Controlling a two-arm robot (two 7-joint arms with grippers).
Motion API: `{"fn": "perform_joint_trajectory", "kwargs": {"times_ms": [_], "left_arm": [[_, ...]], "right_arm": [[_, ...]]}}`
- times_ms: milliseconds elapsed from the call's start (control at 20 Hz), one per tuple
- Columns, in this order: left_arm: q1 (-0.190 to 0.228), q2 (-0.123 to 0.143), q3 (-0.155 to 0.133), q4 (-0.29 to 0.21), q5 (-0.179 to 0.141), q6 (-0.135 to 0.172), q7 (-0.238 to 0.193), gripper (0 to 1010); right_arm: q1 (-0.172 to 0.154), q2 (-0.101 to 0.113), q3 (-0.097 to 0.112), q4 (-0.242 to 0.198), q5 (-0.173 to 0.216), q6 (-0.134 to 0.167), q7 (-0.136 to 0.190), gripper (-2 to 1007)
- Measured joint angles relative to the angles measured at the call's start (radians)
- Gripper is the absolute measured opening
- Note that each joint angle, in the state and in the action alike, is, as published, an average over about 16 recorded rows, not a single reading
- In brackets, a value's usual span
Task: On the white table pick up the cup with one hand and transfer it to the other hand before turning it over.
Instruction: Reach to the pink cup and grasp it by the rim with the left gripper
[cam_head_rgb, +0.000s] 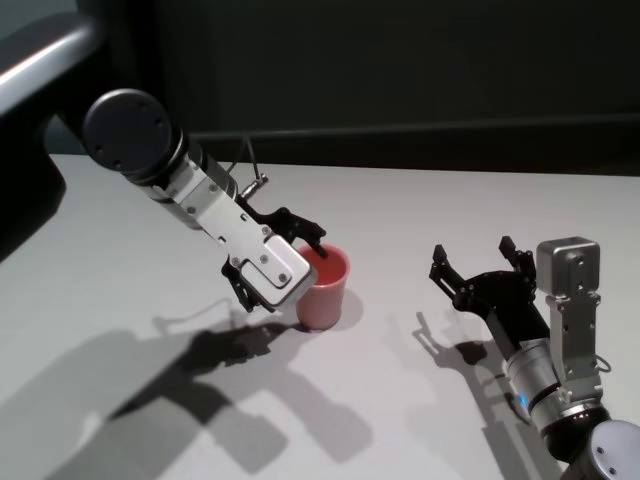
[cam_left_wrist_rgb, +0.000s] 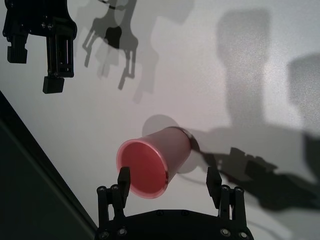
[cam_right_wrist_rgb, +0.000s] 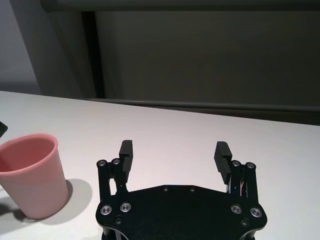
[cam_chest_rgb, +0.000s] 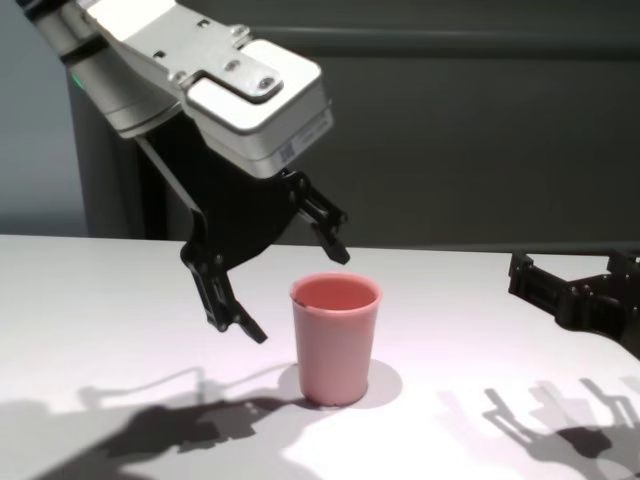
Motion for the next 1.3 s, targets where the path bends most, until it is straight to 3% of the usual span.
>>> {"fn": "perform_joint_trajectory", "kwargs": {"times_ms": [1300], "left_arm": [[-0.047,-0.069,0.088,0.185,0.012,-0.031,0.054,1001]], "right_arm": [[0.0,0.0,0.0,0.0,0.0,0.0,0.0,1002]]}}
